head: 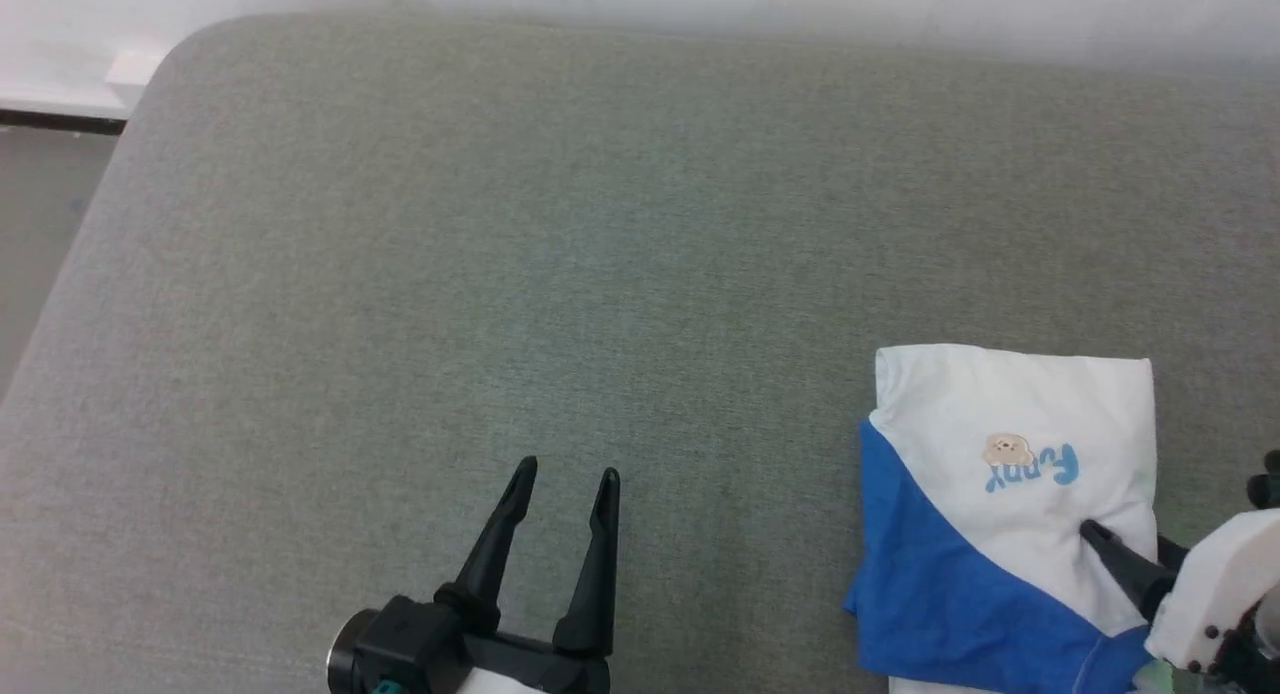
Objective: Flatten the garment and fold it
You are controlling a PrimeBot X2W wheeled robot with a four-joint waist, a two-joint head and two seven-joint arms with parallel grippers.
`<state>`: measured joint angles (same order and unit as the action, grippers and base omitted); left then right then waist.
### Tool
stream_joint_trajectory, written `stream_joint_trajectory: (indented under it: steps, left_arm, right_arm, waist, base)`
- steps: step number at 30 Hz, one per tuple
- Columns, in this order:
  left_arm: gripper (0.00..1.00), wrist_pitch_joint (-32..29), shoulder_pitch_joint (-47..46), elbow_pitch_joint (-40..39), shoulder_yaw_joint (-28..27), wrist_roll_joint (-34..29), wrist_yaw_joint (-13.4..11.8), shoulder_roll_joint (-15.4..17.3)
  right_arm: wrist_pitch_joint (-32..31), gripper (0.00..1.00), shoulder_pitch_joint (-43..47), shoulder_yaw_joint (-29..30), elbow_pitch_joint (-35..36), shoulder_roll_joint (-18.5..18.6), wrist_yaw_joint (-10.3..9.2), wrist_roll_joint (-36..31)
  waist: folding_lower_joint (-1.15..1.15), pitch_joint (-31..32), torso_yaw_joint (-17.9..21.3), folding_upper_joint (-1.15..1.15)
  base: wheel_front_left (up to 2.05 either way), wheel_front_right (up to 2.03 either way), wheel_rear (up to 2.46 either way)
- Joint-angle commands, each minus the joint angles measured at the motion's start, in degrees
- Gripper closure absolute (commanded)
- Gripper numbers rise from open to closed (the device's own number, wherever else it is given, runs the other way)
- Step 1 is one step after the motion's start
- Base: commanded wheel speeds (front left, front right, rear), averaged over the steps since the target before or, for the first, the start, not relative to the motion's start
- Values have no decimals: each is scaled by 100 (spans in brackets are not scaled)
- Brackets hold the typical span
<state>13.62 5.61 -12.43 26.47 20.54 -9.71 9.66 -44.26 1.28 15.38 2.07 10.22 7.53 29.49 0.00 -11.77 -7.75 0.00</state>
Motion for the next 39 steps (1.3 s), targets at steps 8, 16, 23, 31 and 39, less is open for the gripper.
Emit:
stream_joint_trajectory:
  steps: [8,16,23,31,39]
  left_arm:
    - [0,-37,-131,-31,88,-55,-28,16]
    - [0,-68,-150,-105,120,-106,-84,41]
    - [0,-133,-196,-168,124,-123,-109,88]
    - [0,-231,-319,-148,145,-147,-126,114]
    - [0,-324,-468,-77,192,-145,-83,132]
  right_arm:
    - [104,100,-313,-163,-761,-117,-4,-122]
    - [289,100,-361,-288,-671,31,-4,-48]
    - [323,100,-455,-546,-420,307,-4,60]
    - [417,100,-783,-897,-375,815,-4,95]
    - [554,100,-1075,-1138,-543,1213,-4,86]
  waist:
    - [0,-18,-148,0]
    - [0,42,-4,0]
    - [0,41,365,0]
    - [0,20,964,0]
    - [0,47,1468,0]
  base:
    - [0,0,0]
    - [0,0,0]
    - [0,0,0]
    - [0,0,0]
    - [0,0,0]
